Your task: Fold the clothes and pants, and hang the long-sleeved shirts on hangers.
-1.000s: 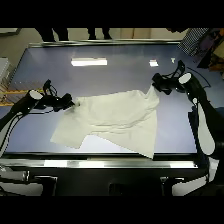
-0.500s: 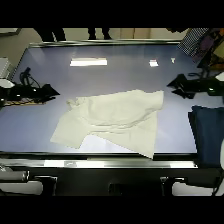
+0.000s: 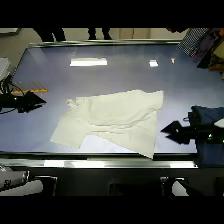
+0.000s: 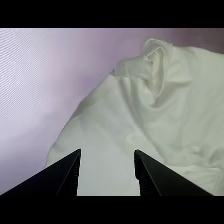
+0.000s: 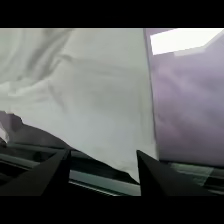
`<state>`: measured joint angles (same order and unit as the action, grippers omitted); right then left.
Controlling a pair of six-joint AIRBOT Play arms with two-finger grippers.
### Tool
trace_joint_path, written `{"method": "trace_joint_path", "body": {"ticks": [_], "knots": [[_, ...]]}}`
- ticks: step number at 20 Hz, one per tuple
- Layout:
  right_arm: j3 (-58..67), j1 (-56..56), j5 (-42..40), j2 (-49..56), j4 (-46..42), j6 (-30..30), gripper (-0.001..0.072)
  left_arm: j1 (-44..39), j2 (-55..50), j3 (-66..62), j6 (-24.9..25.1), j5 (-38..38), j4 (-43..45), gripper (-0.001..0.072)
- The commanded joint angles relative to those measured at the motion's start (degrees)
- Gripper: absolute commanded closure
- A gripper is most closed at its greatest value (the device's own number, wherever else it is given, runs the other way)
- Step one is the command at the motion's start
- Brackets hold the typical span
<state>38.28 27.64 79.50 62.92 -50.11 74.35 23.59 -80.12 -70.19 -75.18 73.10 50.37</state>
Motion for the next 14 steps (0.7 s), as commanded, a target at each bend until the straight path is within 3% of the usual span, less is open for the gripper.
{"method": "trace_joint_path", "body": {"ticks": [1, 14], "knots": [[-12.5, 0.33, -0.59, -3.5, -0.13, -2.84, 0.0227, 0.59, 0.63, 1.84, 0.22, 0.44, -0.02, 0.0309], [-17.0, 0.31, -7.26, -0.37, -0.9, -1.07, 0.0229, 0.59, 0.57, 1.84, 0.22, 0.37, -0.02, 0.0309]]}}
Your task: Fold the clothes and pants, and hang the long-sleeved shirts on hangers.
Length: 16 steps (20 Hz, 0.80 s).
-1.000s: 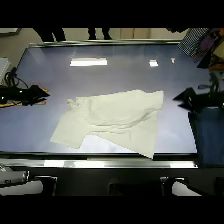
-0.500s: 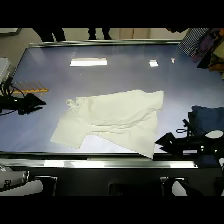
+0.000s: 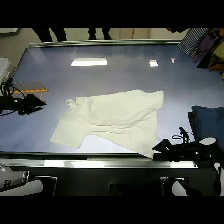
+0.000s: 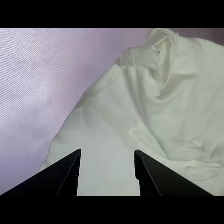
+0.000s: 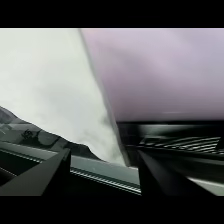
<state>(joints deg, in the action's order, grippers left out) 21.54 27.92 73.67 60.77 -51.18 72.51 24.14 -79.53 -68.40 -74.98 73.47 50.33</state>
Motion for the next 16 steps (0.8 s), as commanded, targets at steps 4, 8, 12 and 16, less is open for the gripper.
{"method": "trace_joint_path", "body": {"ticks": [4, 8, 12, 16], "knots": [[-0.37, -0.02, -2.32, 6.36, 5.16, -1.75, 0.0234, 0.07, -0.09, 0.04, 0.02, -0.02, 0.02, 0.0309], [-0.35, -8.79, -5.31, 8.09, 6.01, -1.16, 0.0243, 0.07, -0.09, 0.04, -0.02, 0.0, 0.02, 0.0309], [-0.02, -12.41, -6.93, 7.96, 7.17, -0.52, 0.068, 0.17, -0.13, 0.04, -0.37, -0.5, 0.2, 0.0309], [2.1, -12.41, -6.05, 4.83, 7.63, 1.77, 0.068, 0.17, -1.68, 0.04, 1.84, -5.22, 0.22, 0.0224]]}}
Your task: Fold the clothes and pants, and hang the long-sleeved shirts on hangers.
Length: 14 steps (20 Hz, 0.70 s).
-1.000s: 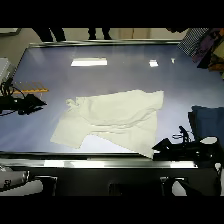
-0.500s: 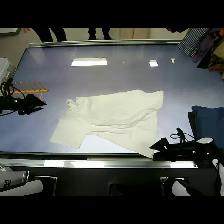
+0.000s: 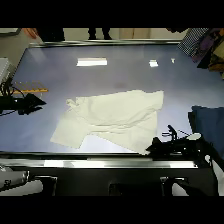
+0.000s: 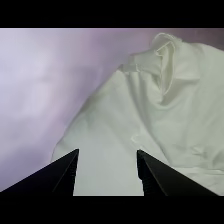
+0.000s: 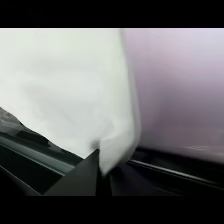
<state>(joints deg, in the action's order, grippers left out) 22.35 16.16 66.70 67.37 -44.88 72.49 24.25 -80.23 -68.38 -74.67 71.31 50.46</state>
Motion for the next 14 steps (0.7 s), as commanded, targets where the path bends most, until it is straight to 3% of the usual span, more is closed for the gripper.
{"method": "trace_joint_path", "body": {"ticks": [1, 7, 14], "knots": [[2.05, -0.66, 0.92, -3.13, 1.25, 3.1, 0.068, 0.07, -2.32, 0.02, 2.78, -3.82, 0.02, 0.0224], [4.83, -0.66, 2.71, -8.28, 0.68, 7.63, 0.0679, -2.32, -12.61, 0.02, 12.02, -4.33, -1.66, 0.0226], [4.83, -0.66, 2.75, -8.94, 0.76, 9.05, 0.0679, -6.16, -18.1, -0.04, 15.91, -4.59, -4.96, 0.023]]}}
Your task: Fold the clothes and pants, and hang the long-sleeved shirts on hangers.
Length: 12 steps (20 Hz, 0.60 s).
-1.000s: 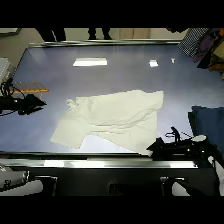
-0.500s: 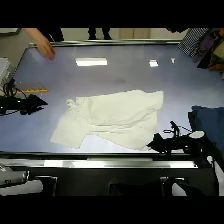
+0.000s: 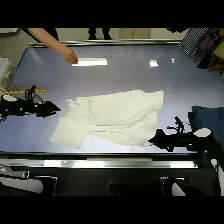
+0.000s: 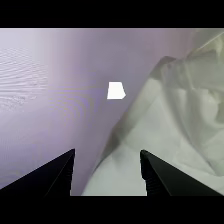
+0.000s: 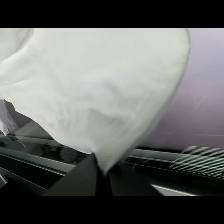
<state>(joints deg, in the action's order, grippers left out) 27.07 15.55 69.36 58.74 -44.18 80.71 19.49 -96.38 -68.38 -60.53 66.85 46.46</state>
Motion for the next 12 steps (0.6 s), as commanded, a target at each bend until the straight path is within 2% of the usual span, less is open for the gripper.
{"method": "trace_joint_path", "body": {"ticks": [1, 7, 8, 9, 10, 11, 12], "knots": [[0.11, -0.04, 0.04, -0.31, 0.04, 0.98, 0.0679, -1.81, -2.27, -0.04, 2.08, -0.04, -1.03, 0.023], [0.11, -0.04, -0.55, -0.31, 0.04, 1.01, 0.0679, -3.39, -3.82, -0.04, 2.1, 0.11, -1.05, 0.0233], [0.11, -0.04, -0.59, -0.31, 0.07, 1.01, 0.0679, -3.69, -4.15, -0.04, 2.08, 0.13, -1.05, 0.0265], [0.11, -0.04, -0.57, -0.31, 0.07, 1.01, 0.0679, -4.2, -4.28, -0.04, 2.05, 0.17, -1.05, 0.0366], [0.11, -0.07, -0.57, -0.31, 0.26, 1.01, 0.0679, -4.52, -4.26, -0.17, 2.05, 0.15, -1.07, 0.0578], [0.11, -0.04, -0.85, -0.37, 0.87, 0.96, 0.068, -4.61, -4.2, -0.48, 2.03, 0.28, -1.75, 0.0689], [0.28, -0.04, -1.53, -0.55, 1.97, 0.37, 0.068, -4.48, -4.0, -1.01, 2.03, 0.68, -3.76, 0.0689]]}}
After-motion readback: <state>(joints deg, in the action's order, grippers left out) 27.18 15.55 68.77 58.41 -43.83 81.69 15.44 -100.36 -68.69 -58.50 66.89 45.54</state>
